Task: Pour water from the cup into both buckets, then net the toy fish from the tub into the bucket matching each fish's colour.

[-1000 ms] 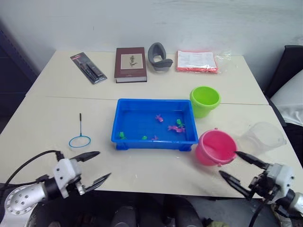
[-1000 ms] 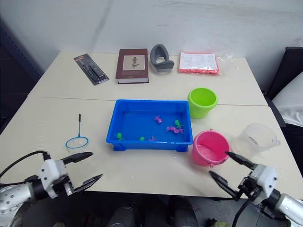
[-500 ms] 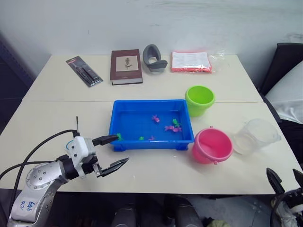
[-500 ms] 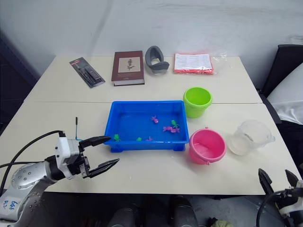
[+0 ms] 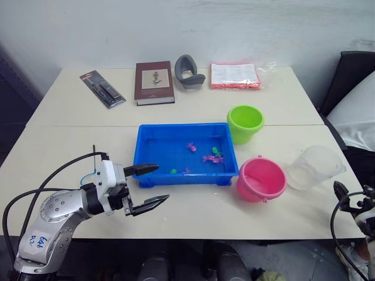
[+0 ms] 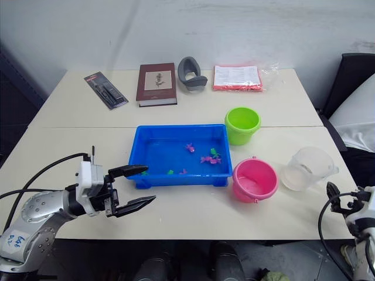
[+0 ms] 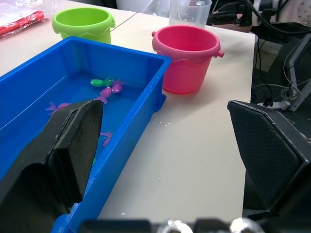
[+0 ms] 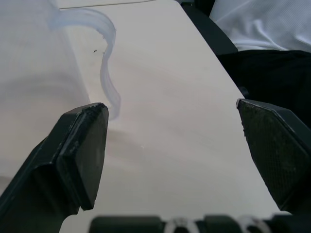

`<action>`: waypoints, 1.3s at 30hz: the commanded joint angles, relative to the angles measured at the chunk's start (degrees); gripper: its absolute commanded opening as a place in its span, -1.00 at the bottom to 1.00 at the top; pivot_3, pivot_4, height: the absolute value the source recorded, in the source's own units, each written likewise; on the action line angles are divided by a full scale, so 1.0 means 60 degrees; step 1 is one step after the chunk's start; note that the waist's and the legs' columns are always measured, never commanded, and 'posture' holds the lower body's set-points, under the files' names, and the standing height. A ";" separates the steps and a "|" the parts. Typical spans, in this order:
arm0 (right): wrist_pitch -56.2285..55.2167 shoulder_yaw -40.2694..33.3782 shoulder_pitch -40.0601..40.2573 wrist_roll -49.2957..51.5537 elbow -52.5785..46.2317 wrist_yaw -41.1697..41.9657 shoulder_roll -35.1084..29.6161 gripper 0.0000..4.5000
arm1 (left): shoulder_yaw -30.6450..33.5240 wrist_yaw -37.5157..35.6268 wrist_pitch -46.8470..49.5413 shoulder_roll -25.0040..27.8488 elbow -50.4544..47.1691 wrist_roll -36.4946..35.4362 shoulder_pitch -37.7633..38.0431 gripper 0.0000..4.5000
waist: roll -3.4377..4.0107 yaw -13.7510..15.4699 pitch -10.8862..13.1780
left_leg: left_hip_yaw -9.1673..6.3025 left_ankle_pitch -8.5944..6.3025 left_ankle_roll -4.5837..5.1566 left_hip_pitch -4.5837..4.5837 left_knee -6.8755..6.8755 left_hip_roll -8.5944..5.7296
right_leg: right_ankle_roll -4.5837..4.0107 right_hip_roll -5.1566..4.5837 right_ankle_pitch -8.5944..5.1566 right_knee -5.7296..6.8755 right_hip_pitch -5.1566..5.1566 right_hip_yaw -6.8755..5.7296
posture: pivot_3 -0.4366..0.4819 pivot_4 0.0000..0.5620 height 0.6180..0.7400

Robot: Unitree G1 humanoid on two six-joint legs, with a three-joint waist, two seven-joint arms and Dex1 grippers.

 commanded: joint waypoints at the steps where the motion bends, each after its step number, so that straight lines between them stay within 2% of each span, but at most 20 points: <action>1: -0.0419 -0.0020 -0.0192 -0.0145 0.0367 0.0295 -0.0371 1.00 | 0.0049 0.0070 -0.0071 0.0007 -0.0363 -0.0027 0.0025 0.97 | 0.0000 0.0003 0.0000 | 0.0000 0.0001 -0.0003 0.0000 0.0000 0.0000 | 0.0000 0.0000 0.0000 0.0000 0.0000 0.0000 | -0.05 -0.47 1.00; 12: -0.0669 0.0190 -0.1608 -0.0187 0.2260 0.1071 -0.0705 1.00 | -0.0152 0.0138 -0.0278 0.0024 -0.0370 0.0345 0.0173 0.97 | -0.0001 -0.0026 0.0000 | 0.0003 0.0005 -0.0006 0.0000 0.0001 0.0001 | 0.0006 0.0000 0.0004 -0.0001 0.0002 0.0005 | -0.05 -0.47 1.00; 17: -0.0623 0.0376 -0.2727 -0.0096 0.3570 0.1804 -0.1110 1.00 | -0.0297 -0.0073 -0.0207 0.0147 -0.0159 0.0371 -0.0249 0.97 | -0.0001 -0.0029 0.0001 | 0.0004 0.0009 -0.0004 0.0006 0.0001 -0.0001 | 0.0006 0.0000 0.0004 -0.0002 -0.0002 0.0005 | -0.05 -0.47 1.00; 23: -0.1105 0.0534 -0.3230 -0.0265 0.4255 0.2282 -0.1170 1.00 | -0.0249 -0.0203 -0.0251 0.0221 0.0053 0.0411 -0.0445 0.97 | -0.0001 -0.0043 0.0001 | 0.0002 0.0016 -0.0016 0.0005 0.0000 0.0004 | 0.0006 0.0003 0.0004 -0.0003 -0.0002 0.0001 | -0.05 -0.47 1.00; 28: -0.1187 0.0508 -0.3294 -0.0014 0.4185 0.2658 -0.1077 0.29 | -0.0188 -0.0266 -0.0273 0.0242 0.0056 0.0428 -0.0342 1.00 | 0.0000 -0.0054 0.0001 | 0.0002 0.0016 -0.0017 0.0006 0.0001 0.0003 | 0.0007 0.0002 0.0004 -0.0003 -0.0003 0.0004 | -0.05 -0.47 1.00; 32: -0.1059 0.0447 -0.3168 0.0119 0.3905 0.2716 -0.0976 -0.43 | -0.0153 -0.0340 -0.0271 0.0263 0.0100 0.0430 -0.0284 1.00 | 0.0000 -0.0043 0.0001 | 0.0001 0.0016 -0.0018 0.0007 0.0001 0.0004 | 0.0007 0.0002 0.0004 -0.0004 -0.0003 0.0002 | -0.05 -0.47 1.00; 33: -0.1023 0.0443 -0.3134 0.0162 0.3825 0.2755 -0.0945 -0.66 | -0.0149 -0.0352 -0.0266 0.0265 0.0121 0.0430 -0.0292 1.00 | 0.0000 -0.0040 0.0001 | 0.0000 0.0016 -0.0018 0.0008 0.0001 0.0004 | 0.0007 0.0002 0.0004 -0.0004 -0.0003 0.0002 | -0.05 -0.47 1.00; 35: -0.0945 0.0404 -0.3076 0.0269 0.3634 0.2768 -0.0863 -0.98 | -0.0152 -0.0382 -0.0269 0.0273 0.0177 0.0437 -0.0328 1.00 | 0.0000 -0.0032 0.0001 | 0.0000 0.0016 -0.0018 0.0008 0.0001 0.0004 | 0.0007 0.0000 0.0004 -0.0005 -0.0003 0.0003 | -0.05 -0.47 1.00; 39: -0.0788 0.0303 -0.2915 0.0525 0.3089 0.2603 -0.0681 -0.98 | -0.0192 -0.0421 -0.0306 0.0257 0.0329 0.0470 -0.0475 1.00 | 0.0000 -0.0022 0.0001 | -0.0001 0.0015 -0.0018 0.0011 0.0001 0.0004 | 0.0007 -0.0001 0.0005 -0.0005 -0.0003 0.0002 | -0.05 -0.47 1.00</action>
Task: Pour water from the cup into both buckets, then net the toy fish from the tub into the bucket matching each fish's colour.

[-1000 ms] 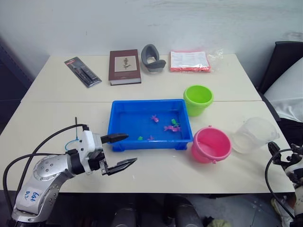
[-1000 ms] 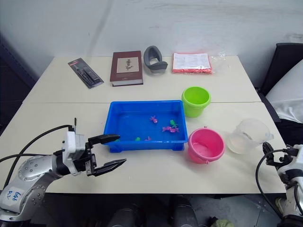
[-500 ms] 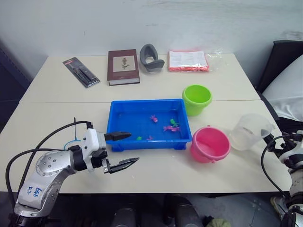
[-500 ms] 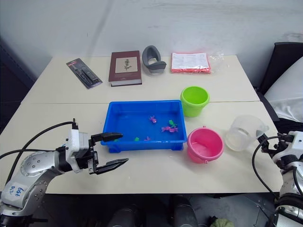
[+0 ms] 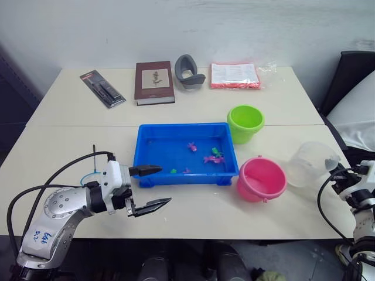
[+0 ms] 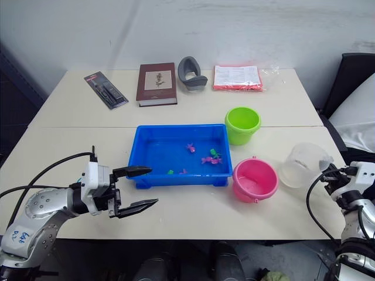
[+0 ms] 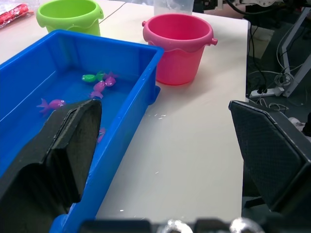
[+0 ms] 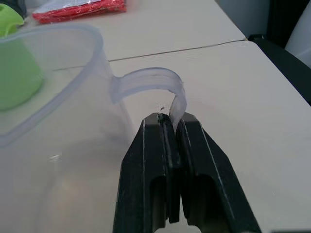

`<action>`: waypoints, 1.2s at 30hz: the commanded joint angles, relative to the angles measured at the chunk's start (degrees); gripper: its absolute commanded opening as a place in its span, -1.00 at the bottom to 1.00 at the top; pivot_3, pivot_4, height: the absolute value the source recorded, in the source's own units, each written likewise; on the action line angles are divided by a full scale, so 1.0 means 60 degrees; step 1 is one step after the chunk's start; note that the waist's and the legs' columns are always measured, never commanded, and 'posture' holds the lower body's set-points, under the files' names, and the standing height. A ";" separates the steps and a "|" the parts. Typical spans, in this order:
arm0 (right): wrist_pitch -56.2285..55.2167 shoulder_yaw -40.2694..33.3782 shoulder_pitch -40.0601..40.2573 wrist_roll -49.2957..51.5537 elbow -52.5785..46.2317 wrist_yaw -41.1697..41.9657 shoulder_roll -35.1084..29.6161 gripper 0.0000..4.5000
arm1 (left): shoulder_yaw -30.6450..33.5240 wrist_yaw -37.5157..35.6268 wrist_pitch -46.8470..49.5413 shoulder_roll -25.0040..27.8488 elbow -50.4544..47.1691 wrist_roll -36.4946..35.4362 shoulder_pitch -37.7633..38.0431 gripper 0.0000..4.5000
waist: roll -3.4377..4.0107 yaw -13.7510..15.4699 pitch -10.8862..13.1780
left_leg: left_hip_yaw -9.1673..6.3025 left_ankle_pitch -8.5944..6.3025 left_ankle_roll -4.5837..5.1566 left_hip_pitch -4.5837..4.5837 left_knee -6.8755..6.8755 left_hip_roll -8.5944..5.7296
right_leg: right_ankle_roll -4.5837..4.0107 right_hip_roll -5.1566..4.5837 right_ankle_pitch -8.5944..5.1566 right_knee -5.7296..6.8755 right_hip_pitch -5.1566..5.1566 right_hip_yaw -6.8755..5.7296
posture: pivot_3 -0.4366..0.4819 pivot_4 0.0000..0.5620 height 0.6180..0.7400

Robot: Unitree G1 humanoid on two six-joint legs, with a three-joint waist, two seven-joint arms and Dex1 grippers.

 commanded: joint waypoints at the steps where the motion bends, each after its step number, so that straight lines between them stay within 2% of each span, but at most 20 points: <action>1: 0.0136 -0.0371 0.0178 0.0492 -0.0886 -0.0169 0.0085 -0.98 | 0.0152 -0.0048 -0.0200 0.0073 -0.0015 0.0042 -0.0178 1.00 | 0.0000 0.0001 0.0000 | 0.0000 0.0000 0.0000 -0.0001 0.0000 0.0000 | 0.0000 0.0000 0.0000 0.0000 -0.0005 0.0000 | -0.05 -0.47 1.00; 11: 0.0683 -0.0530 0.0612 0.0820 -0.3557 -0.0513 -0.0257 -0.98 | 0.0181 -0.0183 0.0214 0.0057 0.0094 -0.0347 -0.0560 1.00 | 0.0020 0.0011 0.0009 | 0.0004 0.0004 -0.0006 -0.0015 -0.0001 -0.0001 | 0.0000 -0.0003 0.0001 0.0013 -0.0035 0.0004 | -0.05 -0.47 1.00; 15: 0.1003 -0.0880 0.1104 0.0966 -0.5172 -0.0454 -0.0884 -0.98 | -0.0418 -0.0457 0.0240 -0.0161 0.0568 -0.0248 -0.1231 1.00 | 0.0032 0.0087 0.0017 | 0.0002 0.0003 -0.0005 -0.0019 -0.0006 -0.0004 | 0.0000 -0.0003 0.0000 0.0009 -0.0036 0.0001 | -0.05 -0.47 1.00; 25: -0.0549 -0.1144 0.2782 0.0065 -0.7347 -0.0440 -0.0752 -0.98 | -0.0993 -0.0700 0.0101 -0.0678 0.1521 -0.0070 -0.2262 1.00 | 0.0022 0.0060 0.0024 | 0.0005 0.0002 -0.0001 -0.0023 -0.0010 -0.0007 | 0.0007 -0.0001 0.0004 -0.0001 -0.0036 0.0001 | -0.05 -0.47 1.00; 31: -0.1340 -0.1130 0.3666 -0.0687 -0.8202 -0.0820 -0.0550 -0.98 | -0.1331 -0.0874 -0.0080 -0.1001 0.1871 0.0103 -0.2507 1.00 | 0.0017 0.0034 0.0026 | 0.0006 0.0003 -0.0006 -0.0019 -0.0014 -0.0005 | 0.0008 0.0001 0.0004 0.0000 -0.0036 0.0003 | -0.05 -0.47 1.00; 36: -0.1775 -0.0911 0.3892 -0.1370 -0.8639 -0.1408 -0.0241 -0.98 | -0.1421 -0.0950 -0.0325 -0.1155 0.2236 0.0308 -0.2754 1.00 | 0.0011 0.0048 0.0030 | 0.0006 0.0005 -0.0007 -0.0019 -0.0012 -0.0007 | 0.0008 0.0001 0.0004 0.0001 -0.0036 0.0005 | -0.05 -0.47 1.00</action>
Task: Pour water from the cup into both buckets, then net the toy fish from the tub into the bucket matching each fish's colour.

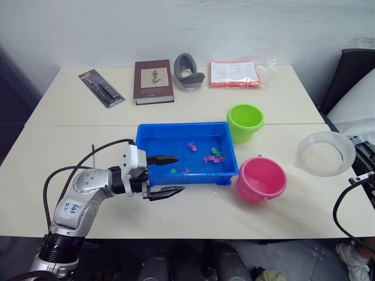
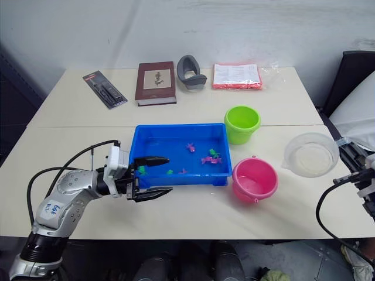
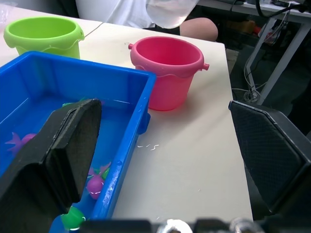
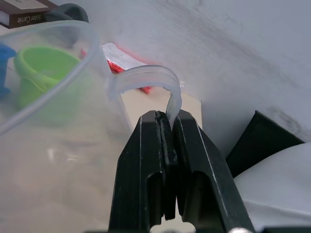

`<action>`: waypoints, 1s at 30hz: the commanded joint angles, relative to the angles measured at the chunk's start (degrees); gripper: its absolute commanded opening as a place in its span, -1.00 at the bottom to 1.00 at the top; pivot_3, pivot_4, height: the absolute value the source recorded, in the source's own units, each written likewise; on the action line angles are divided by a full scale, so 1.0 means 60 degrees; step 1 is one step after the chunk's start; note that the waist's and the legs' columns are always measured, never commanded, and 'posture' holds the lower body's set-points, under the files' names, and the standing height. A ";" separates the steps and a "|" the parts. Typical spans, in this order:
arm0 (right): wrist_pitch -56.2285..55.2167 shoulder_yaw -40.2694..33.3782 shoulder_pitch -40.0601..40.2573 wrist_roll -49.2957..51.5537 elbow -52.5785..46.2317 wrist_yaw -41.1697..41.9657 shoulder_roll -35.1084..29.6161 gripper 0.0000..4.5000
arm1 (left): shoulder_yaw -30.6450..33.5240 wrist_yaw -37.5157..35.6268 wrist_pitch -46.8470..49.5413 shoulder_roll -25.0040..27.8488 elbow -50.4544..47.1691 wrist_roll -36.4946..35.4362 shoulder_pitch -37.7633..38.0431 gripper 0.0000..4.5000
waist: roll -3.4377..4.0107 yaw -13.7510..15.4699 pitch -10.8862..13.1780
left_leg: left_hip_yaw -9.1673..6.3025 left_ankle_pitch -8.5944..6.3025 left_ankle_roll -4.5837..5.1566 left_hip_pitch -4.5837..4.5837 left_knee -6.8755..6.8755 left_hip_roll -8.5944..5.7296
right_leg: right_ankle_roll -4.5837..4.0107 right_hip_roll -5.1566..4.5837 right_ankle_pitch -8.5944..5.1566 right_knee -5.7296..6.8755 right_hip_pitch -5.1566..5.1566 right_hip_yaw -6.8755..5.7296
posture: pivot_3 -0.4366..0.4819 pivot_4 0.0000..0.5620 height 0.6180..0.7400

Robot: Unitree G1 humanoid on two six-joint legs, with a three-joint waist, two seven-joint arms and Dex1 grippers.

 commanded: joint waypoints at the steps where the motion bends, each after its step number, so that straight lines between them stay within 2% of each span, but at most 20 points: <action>1: -0.0604 -0.0088 0.0069 -0.0616 -0.0683 -0.0597 0.0149 -0.98 | -0.0047 -0.0147 -0.0352 -0.0071 0.0220 0.0169 -0.0371 1.00 | -0.0006 0.0002 0.0003 | -0.0002 0.0001 -0.0001 0.0000 0.0000 0.0001 | 0.0000 0.0000 0.0000 0.0000 0.0000 -0.0002 | -0.05 -0.47 1.00; 13: -0.1810 0.0183 0.0057 -0.2378 -0.0509 -0.1654 0.0104 -0.98 | -0.0026 -0.0428 -0.0715 -0.0157 0.0483 0.0246 -0.0529 1.00 | -0.0007 -0.0004 0.0004 | -0.0001 0.0001 0.0000 -0.0001 0.0000 0.0001 | 0.0000 0.0001 0.0000 -0.0002 0.0000 -0.0002 | -0.05 -0.47 1.00; 30: -0.3138 0.0825 0.0007 -0.3245 -0.0272 -0.1770 -0.0289 -0.98 | -0.0057 -0.0400 -0.0854 -0.0463 0.0336 0.0297 -0.0404 1.00 | -0.0015 -0.0008 0.0009 | -0.0002 0.0002 0.0002 -0.0001 0.0001 0.0001 | 0.0000 0.0001 -0.0001 -0.0001 0.0000 -0.0002 | -0.05 -0.47 1.00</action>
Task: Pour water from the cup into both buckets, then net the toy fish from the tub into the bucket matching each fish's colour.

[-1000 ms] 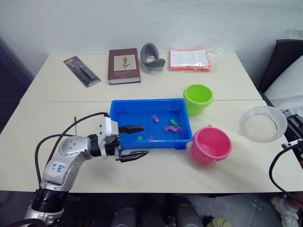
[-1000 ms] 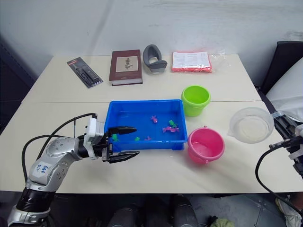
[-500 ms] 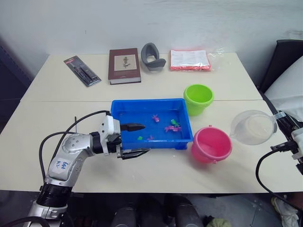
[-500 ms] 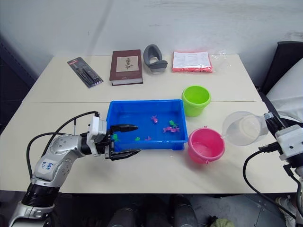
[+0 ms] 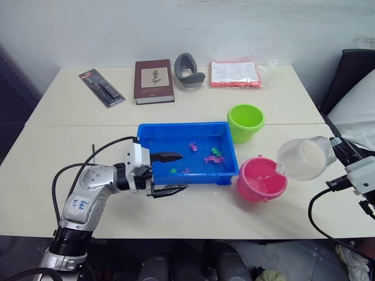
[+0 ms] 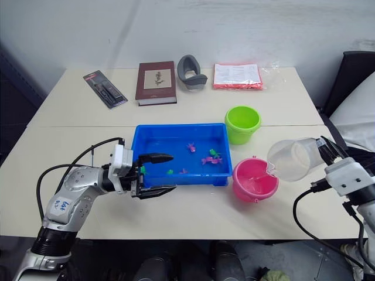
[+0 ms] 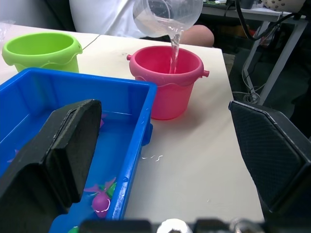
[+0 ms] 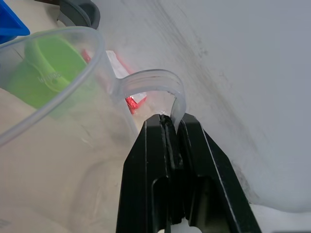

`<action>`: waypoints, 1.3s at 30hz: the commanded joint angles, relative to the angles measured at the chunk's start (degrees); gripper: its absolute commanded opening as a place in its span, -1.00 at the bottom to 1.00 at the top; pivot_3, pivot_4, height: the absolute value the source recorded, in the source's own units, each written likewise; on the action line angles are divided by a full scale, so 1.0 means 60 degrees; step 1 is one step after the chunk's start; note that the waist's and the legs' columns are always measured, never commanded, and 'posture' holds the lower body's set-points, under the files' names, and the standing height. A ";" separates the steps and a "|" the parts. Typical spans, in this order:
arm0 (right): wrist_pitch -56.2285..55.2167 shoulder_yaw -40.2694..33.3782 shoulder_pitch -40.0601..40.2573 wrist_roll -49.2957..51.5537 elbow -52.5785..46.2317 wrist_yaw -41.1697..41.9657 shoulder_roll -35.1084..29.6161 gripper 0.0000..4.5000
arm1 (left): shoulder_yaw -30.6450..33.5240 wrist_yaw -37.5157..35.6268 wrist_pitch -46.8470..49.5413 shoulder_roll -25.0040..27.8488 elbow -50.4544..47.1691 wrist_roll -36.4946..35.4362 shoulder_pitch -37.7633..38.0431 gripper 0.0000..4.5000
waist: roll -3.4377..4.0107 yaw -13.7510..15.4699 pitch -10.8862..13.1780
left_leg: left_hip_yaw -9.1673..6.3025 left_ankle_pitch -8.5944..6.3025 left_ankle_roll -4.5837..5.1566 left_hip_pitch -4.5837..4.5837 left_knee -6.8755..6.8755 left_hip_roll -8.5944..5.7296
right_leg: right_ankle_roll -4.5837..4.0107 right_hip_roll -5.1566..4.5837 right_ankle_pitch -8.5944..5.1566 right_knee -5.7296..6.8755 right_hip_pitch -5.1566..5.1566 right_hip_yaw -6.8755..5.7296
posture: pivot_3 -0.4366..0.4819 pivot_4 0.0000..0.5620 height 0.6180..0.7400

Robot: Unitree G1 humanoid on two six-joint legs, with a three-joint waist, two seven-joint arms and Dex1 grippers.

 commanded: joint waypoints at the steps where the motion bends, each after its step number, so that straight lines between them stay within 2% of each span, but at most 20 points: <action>1: -0.0470 -0.0073 -0.0042 -0.0091 -0.0033 -0.0152 -0.0249 -0.98 | 0.0059 -0.0021 -0.0286 -0.0038 -0.0190 0.0009 -0.0013 1.00 | -0.0001 0.0001 0.0001 | 0.0000 0.0000 0.0000 0.0000 0.0000 0.0000 | 0.0000 0.0000 0.0000 0.0000 0.0000 0.0000 | -0.05 -0.47 1.00; 20: -0.1660 0.0064 -0.0163 -0.1062 0.0686 -0.1034 -0.0219 -0.98 | 0.0017 -0.0038 -0.0713 -0.0127 0.0198 0.0160 -0.0032 1.00 | -0.0003 -0.0003 0.0002 | 0.0000 0.0001 0.0000 0.0000 0.0001 0.0000 | 0.0000 0.0000 0.0000 0.0000 0.0000 0.0000 | -0.05 -0.47 1.00; 39: -0.2042 0.0310 -0.0331 -0.1787 0.0941 -0.1695 -0.0333 -0.98 | 0.0055 0.0199 -0.0782 -0.0342 0.0141 0.0231 0.0154 1.00 | -0.0003 -0.0007 0.0001 | 0.0001 0.0001 -0.0001 0.0001 0.0001 0.0000 | 0.0000 0.0000 0.0000 0.0001 0.0000 0.0001 | -0.05 -0.47 1.00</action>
